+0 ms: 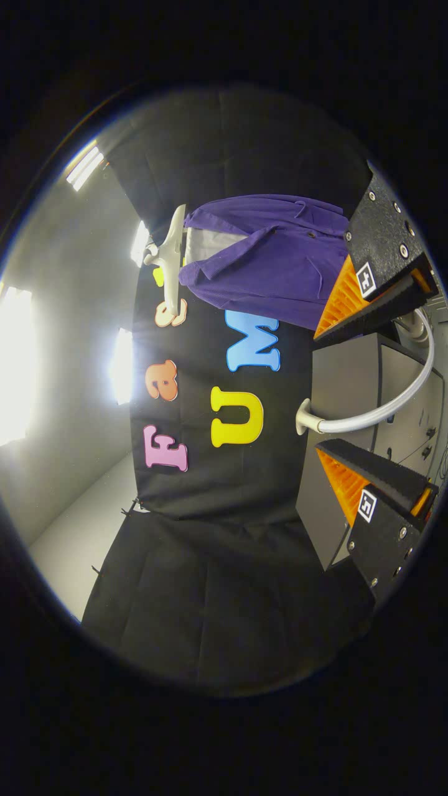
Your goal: Iron the clothes twice with a garment steamer, once on the left side and once on the right side.
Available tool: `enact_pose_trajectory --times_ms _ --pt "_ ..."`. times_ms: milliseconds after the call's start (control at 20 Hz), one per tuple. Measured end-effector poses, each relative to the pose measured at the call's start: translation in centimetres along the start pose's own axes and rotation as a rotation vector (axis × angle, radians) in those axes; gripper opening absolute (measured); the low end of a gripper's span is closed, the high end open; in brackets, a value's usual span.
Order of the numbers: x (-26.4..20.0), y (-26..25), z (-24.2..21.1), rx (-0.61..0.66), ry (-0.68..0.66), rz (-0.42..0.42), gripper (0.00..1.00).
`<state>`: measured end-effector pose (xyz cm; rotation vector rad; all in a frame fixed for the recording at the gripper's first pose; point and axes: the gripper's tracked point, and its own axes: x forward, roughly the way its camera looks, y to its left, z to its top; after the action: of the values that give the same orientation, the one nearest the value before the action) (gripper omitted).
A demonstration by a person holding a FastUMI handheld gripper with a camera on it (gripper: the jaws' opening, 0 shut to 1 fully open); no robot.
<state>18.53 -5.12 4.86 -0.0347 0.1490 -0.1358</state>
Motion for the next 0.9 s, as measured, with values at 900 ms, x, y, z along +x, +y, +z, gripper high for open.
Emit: enact_pose_trajectory --times_ms 900 --pt "26.6 4.7 -4.5 0.037 0.364 -0.125 0.95"
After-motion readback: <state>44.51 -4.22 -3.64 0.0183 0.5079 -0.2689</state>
